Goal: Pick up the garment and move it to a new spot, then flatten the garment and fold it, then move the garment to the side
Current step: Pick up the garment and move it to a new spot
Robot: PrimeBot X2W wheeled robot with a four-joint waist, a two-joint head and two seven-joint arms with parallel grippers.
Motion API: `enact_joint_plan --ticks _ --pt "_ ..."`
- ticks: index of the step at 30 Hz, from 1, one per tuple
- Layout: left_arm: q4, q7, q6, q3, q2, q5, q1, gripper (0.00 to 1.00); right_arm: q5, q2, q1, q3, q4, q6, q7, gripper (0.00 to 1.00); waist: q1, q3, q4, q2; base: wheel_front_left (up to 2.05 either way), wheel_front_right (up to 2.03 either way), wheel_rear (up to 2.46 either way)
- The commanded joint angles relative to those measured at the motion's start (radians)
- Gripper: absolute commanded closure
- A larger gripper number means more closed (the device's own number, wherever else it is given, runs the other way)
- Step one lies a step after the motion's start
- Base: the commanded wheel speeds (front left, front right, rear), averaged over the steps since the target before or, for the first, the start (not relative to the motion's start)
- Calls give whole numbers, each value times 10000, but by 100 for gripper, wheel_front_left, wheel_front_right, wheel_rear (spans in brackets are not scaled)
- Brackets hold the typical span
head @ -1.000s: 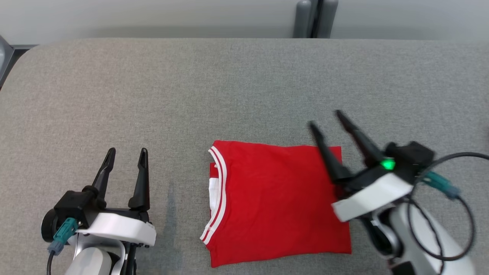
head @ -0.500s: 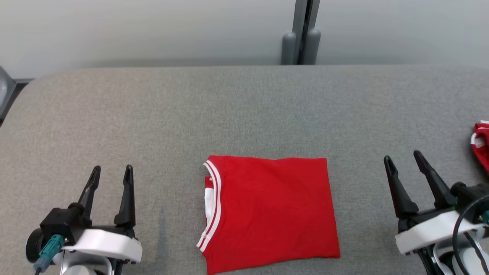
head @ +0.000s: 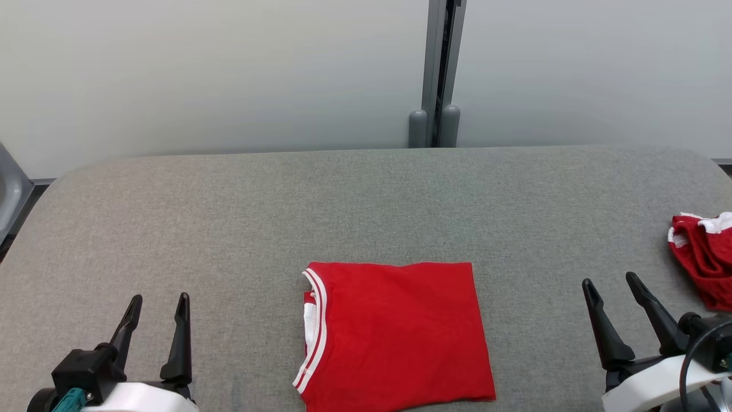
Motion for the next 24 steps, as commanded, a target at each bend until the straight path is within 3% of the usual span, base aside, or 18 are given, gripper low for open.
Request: enact_joint_plan --ticks 1,24 --pt "-130 50 36 90 93 -109 186 0 -47 -22 182 -94 -108 2 69 0 0 -138 -29 0 0 0 0" --pt "-768 285 427 315 512 -256 991 0 -255 374 1165 -1063 -740 2 519 0 0 -421 -156 0 0 0 0"
